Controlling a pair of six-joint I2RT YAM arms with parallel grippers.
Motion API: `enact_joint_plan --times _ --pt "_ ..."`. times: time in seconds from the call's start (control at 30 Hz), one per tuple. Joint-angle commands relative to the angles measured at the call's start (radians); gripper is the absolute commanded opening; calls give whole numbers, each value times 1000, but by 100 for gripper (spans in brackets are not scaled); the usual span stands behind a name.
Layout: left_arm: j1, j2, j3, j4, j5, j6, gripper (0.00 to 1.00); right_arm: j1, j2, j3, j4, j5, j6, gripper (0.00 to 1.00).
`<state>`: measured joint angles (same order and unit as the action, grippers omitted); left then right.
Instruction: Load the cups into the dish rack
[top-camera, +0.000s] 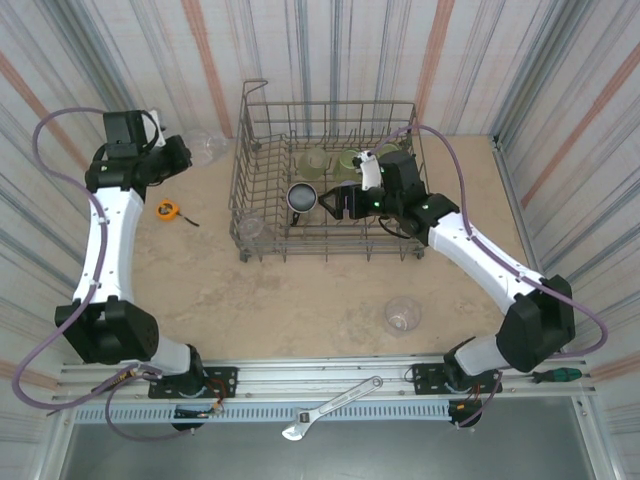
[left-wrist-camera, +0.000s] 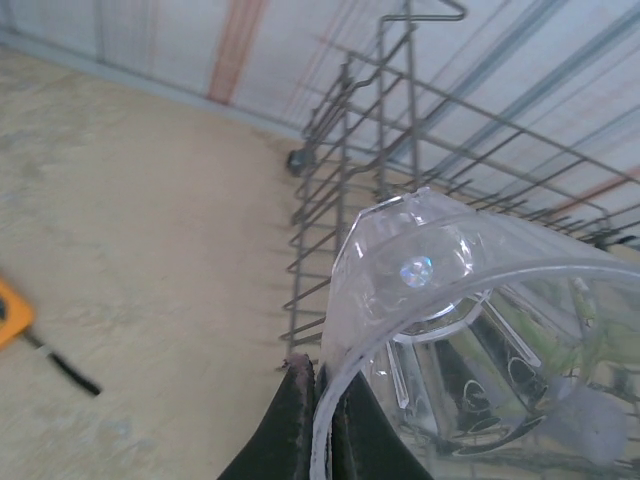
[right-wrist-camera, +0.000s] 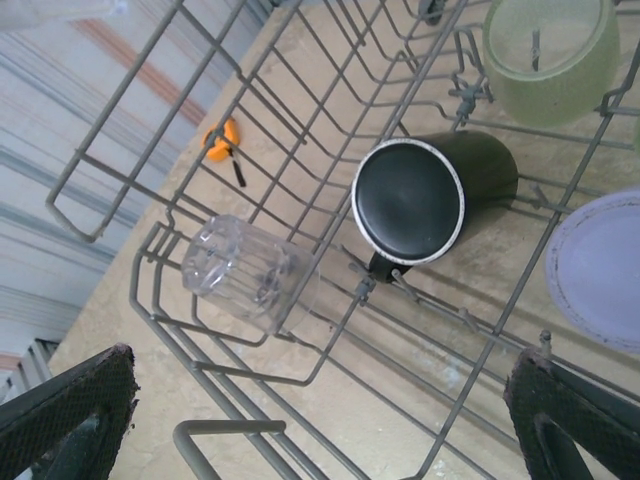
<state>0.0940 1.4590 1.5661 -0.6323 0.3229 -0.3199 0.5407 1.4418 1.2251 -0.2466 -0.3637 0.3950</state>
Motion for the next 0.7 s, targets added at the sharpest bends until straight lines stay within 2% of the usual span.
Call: enact_joint_plan --times 0.0,0.23,0.4,0.53,0.67 --pt "23 3 -32 155 187 -30 0 -4 34 56 5 -28 46 99" --pt "74 15 -98 351 461 -150 0 -4 95 114 44 -74 85 99" --pt "82 14 -136 427 555 -201 0 -3 123 139 83 -110 123 99" --pt "85 1 -200 527 591 -250 0 -2 138 144 138 -126 160 99" --pt "85 15 -262 646 638 -313 0 -1 127 98 262 -114 201 99"
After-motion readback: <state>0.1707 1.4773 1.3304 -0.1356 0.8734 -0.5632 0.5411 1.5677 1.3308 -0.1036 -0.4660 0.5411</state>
